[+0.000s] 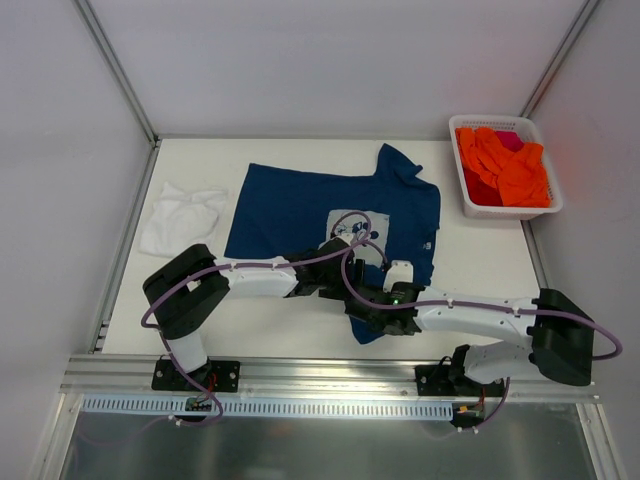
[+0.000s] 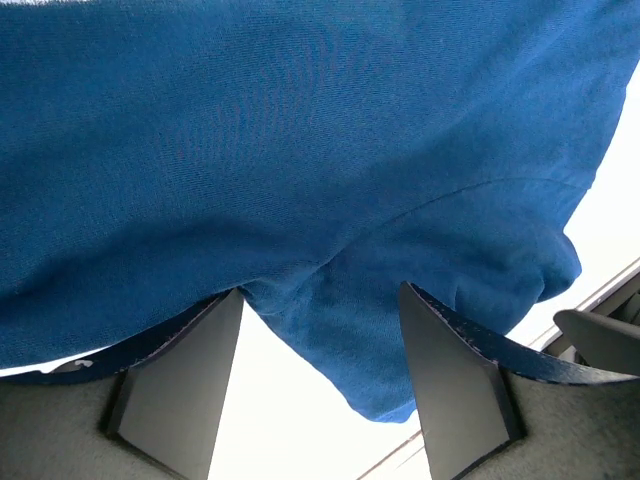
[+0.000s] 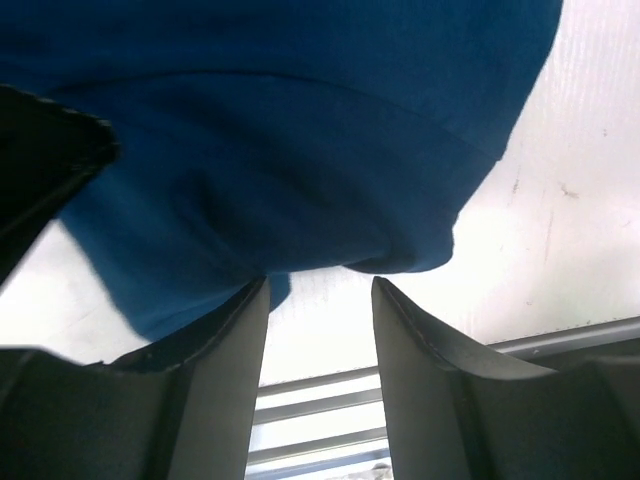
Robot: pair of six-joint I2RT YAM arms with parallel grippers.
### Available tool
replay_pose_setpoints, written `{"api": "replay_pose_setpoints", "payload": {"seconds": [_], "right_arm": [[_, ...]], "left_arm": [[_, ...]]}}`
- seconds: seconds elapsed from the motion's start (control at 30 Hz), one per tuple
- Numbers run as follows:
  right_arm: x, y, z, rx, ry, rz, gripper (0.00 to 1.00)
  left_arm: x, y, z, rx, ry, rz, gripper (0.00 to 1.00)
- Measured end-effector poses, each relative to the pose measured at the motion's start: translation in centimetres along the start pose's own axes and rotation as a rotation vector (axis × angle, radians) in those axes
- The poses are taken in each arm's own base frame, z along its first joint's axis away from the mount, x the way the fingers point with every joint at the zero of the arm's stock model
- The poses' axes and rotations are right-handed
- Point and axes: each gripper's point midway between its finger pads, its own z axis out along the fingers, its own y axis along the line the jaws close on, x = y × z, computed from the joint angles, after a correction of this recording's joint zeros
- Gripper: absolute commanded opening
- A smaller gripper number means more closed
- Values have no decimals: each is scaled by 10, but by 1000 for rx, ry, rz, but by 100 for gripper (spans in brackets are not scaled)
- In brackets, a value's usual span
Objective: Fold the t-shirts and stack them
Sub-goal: Flatten out the tshirt
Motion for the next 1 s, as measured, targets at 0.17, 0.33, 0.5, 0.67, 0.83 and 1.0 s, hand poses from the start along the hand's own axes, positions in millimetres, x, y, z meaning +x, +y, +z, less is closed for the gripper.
{"api": "replay_pose_setpoints", "payload": {"seconds": [0.17,0.33,0.5,0.67,0.83,1.0], "right_arm": [[-8,13,-8,-74,-18,29,49],[1,33,-1,-111,13,26,47],[17,43,8,-106,42,-2,43],[28,49,8,-100,50,-19,1],[35,60,-5,-99,60,-30,1],[33,61,-43,-88,39,-69,1]], "left_arm": [[0,0,0,0,0,0,64],[0,0,0,-1,0,-3,64],[0,3,-1,-13,-4,0,64],[1,8,-4,-26,-9,3,64],[1,10,-6,-39,-11,2,65],[4,15,-11,-58,-4,3,65]]}}
